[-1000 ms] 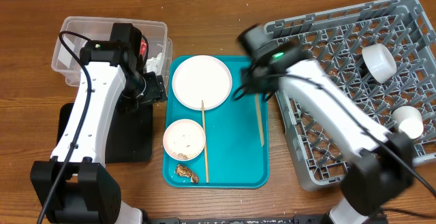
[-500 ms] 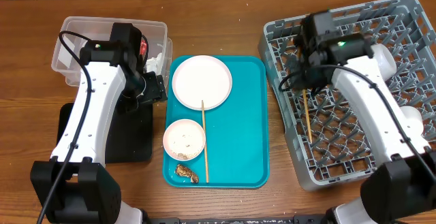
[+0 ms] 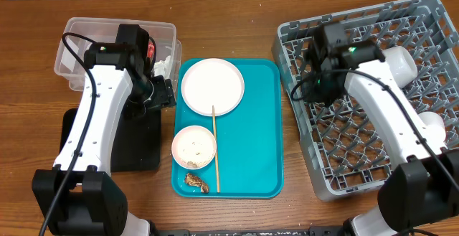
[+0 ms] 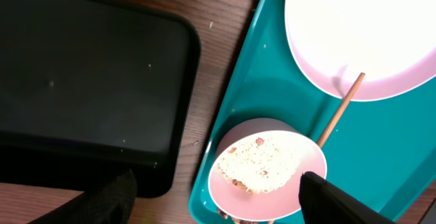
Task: Sort waste into correct bins and load items into the dishwasher
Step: 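Grasp one chopstick and place it in the dish rack, then reach the right gripper back to the remaining chopstick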
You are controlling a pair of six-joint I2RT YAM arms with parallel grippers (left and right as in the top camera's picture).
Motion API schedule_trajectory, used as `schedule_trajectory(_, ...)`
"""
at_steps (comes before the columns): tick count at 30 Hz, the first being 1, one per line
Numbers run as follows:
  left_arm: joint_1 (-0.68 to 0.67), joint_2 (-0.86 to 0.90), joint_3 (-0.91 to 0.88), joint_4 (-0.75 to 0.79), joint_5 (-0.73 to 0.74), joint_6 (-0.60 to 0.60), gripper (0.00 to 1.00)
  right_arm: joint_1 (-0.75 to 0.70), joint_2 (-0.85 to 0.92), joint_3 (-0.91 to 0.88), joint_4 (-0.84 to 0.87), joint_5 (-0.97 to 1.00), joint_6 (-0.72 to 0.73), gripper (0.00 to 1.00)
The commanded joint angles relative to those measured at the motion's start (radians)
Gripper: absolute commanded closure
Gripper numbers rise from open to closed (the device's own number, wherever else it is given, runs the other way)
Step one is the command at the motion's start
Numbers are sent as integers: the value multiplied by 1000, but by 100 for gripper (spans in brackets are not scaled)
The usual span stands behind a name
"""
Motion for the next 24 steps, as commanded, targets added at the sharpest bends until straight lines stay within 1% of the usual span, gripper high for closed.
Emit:
schedule_trajectory(1, -1, -23, 15, 0, 2, -10, 22, 29, -16, 154, 12, -172, 27, 60)
schedule_trajectory(4, -1, -23, 15, 1, 2, -10, 22, 75, -16, 178, 73, -297, 38, 52)
schedule_trajectory(9, -1, -23, 15, 0, 2, -10, 22, 181, 18, 147, 126, -290, 137, 52)
schedule_trajectory(11, -1, -23, 15, 0, 2, -10, 22, 241, 61, 126, 135, -286, 212, 51)
schedule_trajectory(16, -1, -23, 15, 0, 1, -10, 22, 335, 150, 119, 136, -278, 309, 50)
schedule_trajectory(19, -1, -23, 15, 0, 1, -10, 22, 390, 205, 119, 147, -272, 342, 48)
schedule_trajectory(24, -1, -23, 15, 0, 0, -10, 22, 451, 286, 118, 166, -245, 398, 48)
